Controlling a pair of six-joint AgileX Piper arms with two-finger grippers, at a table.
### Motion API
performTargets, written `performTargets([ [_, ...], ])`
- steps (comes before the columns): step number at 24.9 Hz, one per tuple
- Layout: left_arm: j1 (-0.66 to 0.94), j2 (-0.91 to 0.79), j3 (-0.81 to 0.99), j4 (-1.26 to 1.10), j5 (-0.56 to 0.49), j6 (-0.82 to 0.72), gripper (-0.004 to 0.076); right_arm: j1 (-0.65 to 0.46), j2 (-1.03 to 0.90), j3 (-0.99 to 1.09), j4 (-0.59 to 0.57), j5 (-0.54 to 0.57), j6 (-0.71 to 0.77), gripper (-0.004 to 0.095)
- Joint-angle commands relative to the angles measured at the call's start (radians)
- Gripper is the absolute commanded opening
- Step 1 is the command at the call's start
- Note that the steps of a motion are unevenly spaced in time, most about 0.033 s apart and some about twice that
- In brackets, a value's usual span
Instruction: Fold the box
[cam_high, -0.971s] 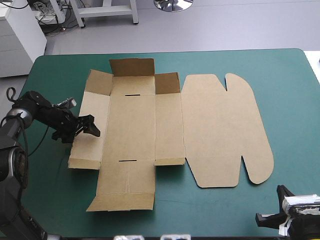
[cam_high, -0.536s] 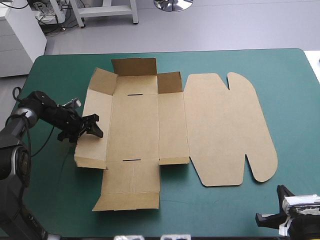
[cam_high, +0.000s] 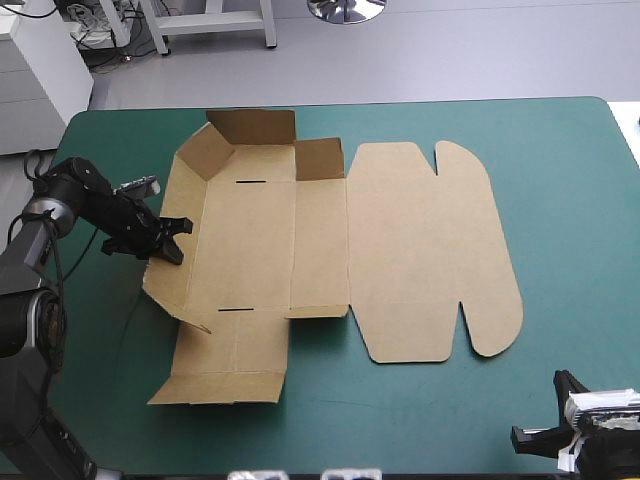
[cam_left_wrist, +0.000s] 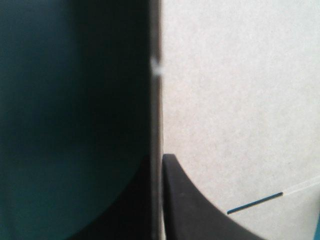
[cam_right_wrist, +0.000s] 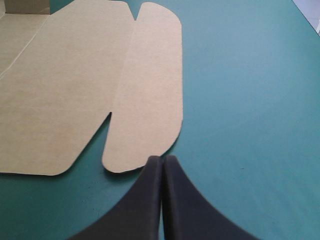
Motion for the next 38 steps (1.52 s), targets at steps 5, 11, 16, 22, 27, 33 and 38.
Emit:
performTargets([
  [5, -0.071, -0.064, -0.165, 0.246, 0.064, 0.04, -0.001, -0.002, -0.029, -0.029, 0.009, -0.069, -0.001, -0.0019],
  [11, -0.354, -0.066, -0.269, 0.59, 0.043, 0.175, -0.001, -0.002, -0.029, -0.029, 0.009, -0.067, -0.001, -0.0017],
  [16, -0.585, -0.068, -0.291, 0.912, -0.077, 0.147, -0.001, -0.002, -0.029, -0.029, 0.009, -0.067, -0.001, -0.0017],
  [22, -0.72, -0.068, -0.291, 1.138, -0.109, 0.114, -0.001, -0.002, -0.029, -0.029, 0.009, -0.067, -0.001, -0.0017],
  [27, -0.812, -0.077, -0.291, 1.26, -0.127, 0.045, -0.001, -0.002, -0.029, -0.029, 0.009, -0.067, -0.001, -0.0016],
  [33, -0.909, -0.106, -0.291, 1.366, -0.14, -0.039, -0.001, -0.002, -0.029, -0.029, 0.009, -0.067, -0.001, -0.0016],
  [38, -0.999, -0.136, -0.289, 1.447, -0.134, -0.108, -0.001, -0.002, -0.028, -0.029, 0.009, -0.067, -0.001, -0.0013],
])
